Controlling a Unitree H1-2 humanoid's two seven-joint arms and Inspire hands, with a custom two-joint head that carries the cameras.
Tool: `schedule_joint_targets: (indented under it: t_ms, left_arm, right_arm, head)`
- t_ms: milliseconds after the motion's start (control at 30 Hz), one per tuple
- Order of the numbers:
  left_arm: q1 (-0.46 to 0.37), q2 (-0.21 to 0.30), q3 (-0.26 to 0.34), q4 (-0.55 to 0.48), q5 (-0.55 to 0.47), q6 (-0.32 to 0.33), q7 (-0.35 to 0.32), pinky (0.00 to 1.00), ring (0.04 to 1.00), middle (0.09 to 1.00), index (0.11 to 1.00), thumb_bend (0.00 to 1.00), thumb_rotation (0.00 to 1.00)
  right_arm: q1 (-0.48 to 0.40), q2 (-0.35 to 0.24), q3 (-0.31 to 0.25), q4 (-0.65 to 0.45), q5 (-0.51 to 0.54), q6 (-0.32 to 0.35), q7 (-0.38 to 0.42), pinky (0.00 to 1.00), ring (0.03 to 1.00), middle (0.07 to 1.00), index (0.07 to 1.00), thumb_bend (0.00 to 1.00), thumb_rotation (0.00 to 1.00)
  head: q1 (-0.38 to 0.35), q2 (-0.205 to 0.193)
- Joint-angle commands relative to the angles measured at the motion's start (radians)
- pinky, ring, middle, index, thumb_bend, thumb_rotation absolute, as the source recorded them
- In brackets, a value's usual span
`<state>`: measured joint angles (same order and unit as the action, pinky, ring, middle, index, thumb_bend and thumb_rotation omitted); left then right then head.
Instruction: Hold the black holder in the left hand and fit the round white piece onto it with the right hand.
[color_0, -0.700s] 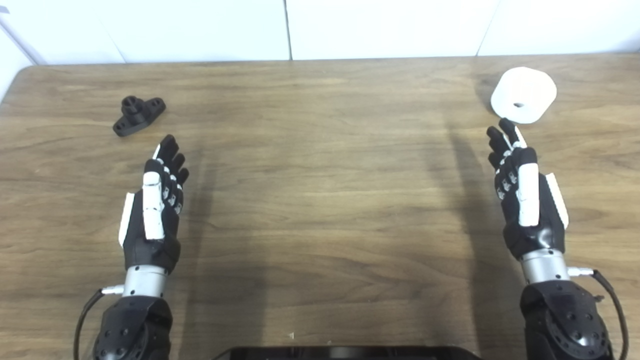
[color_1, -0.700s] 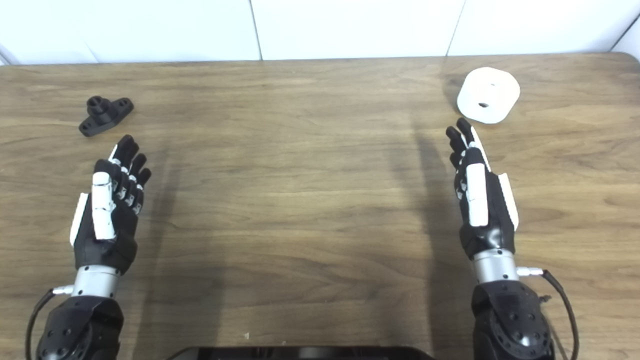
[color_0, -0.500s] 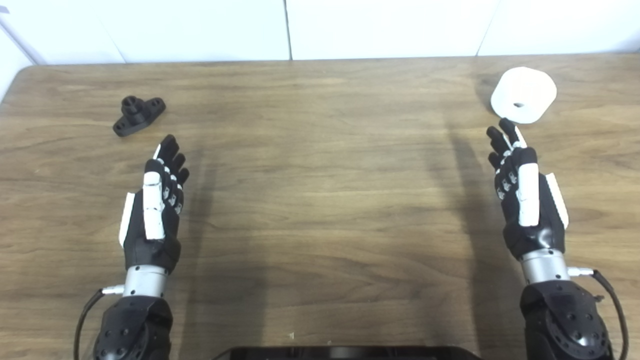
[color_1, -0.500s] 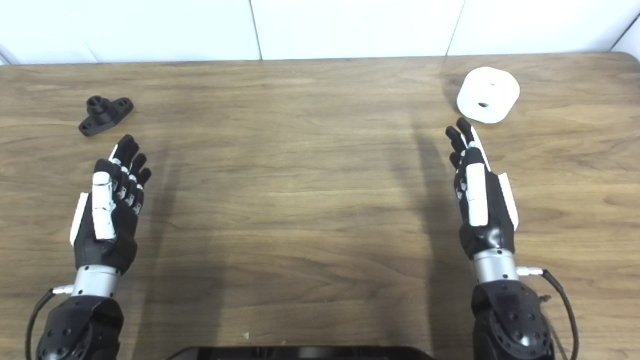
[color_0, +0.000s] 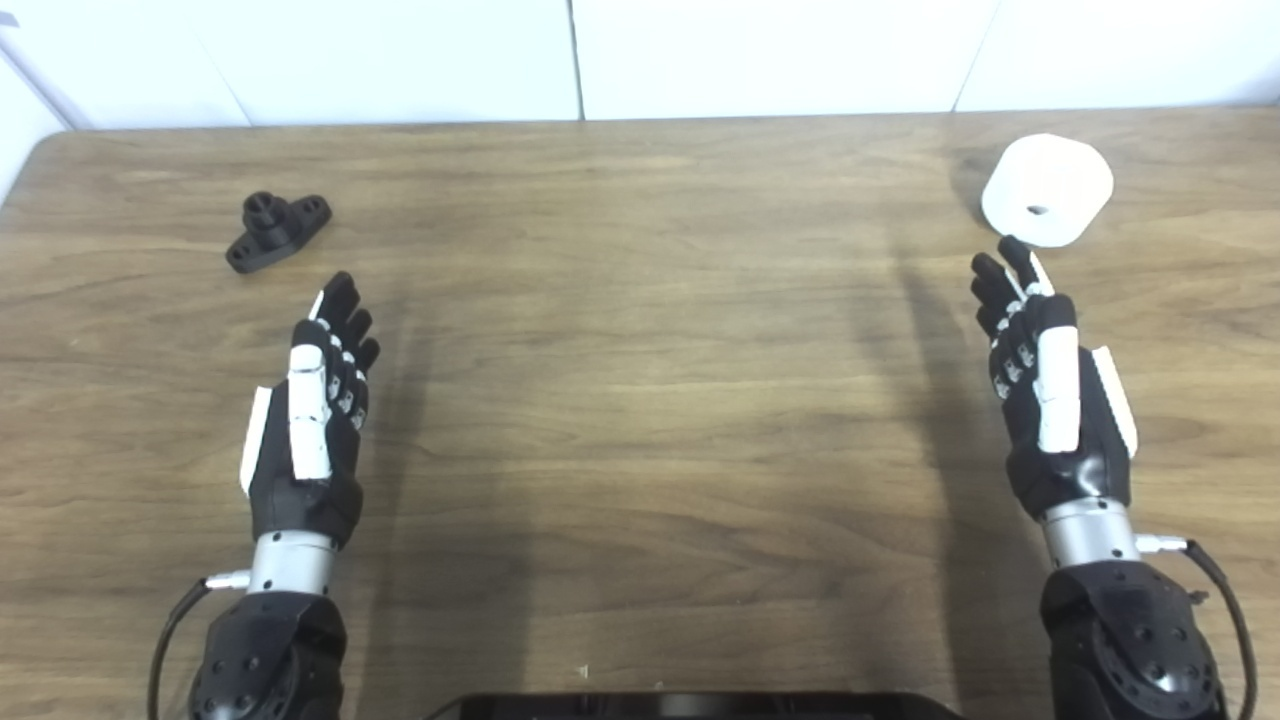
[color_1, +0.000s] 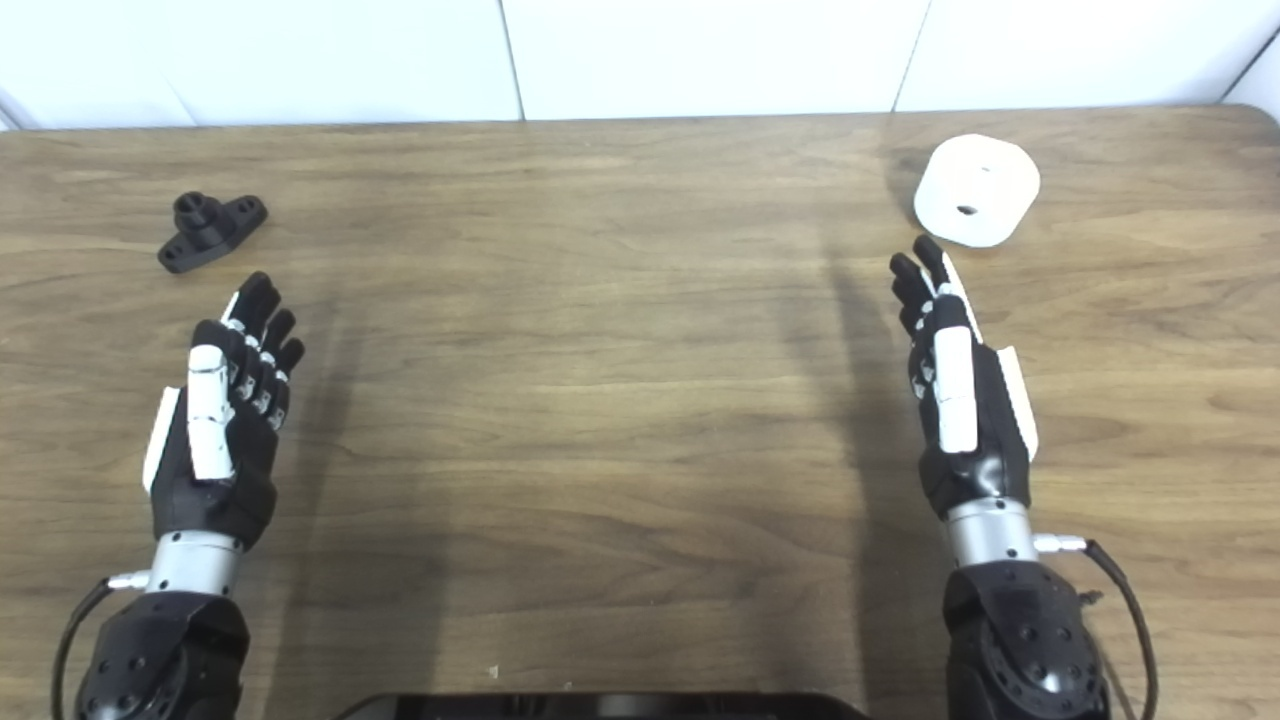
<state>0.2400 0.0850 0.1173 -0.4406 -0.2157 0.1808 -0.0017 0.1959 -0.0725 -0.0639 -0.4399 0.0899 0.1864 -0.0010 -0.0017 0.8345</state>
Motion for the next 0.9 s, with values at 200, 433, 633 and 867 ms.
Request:
schedule_joint_targets:
  t_ms: [200, 433, 633, 867]
  left_arm:
    - [0.09, -0.045, -0.017, -0.008, 0.017, -0.057, 0.006, 1.0, 1.0, 0.997, 0.954, 0.46, 1.0]
    - [0.096, -0.06, -0.024, -0.021, 0.018, -0.044, 0.027, 1.0, 1.0, 0.986, 0.944, 0.43, 1.0]
    - [0.104, -0.058, -0.035, -0.013, 0.022, -0.06, 0.036, 1.0, 0.997, 0.982, 0.944, 0.43, 0.99]
    - [0.123, -0.076, -0.061, 0.021, 0.03, -0.116, 0.035, 1.0, 0.988, 0.971, 0.941, 0.46, 0.94]
  right_arm:
    - [0.149, 0.019, 0.0, -0.005, 0.022, -0.067, 0.014, 1.0, 0.981, 0.934, 0.961, 0.51, 1.0]
    - [0.152, 0.015, -0.008, 0.006, 0.039, -0.085, 0.023, 1.0, 0.982, 0.935, 0.964, 0.52, 1.0]
    - [0.16, 0.009, -0.009, 0.018, 0.035, -0.1, 0.026, 1.0, 0.981, 0.934, 0.966, 0.52, 1.0]
    - [0.174, -0.015, -0.028, 0.064, 0.045, -0.162, 0.054, 1.0, 0.998, 0.952, 0.981, 0.51, 1.0]
  head:
    - [0.037, -0.012]
    - [0.043, -0.021]
    - [0.107, -0.056]
    - [0.222, -0.149]
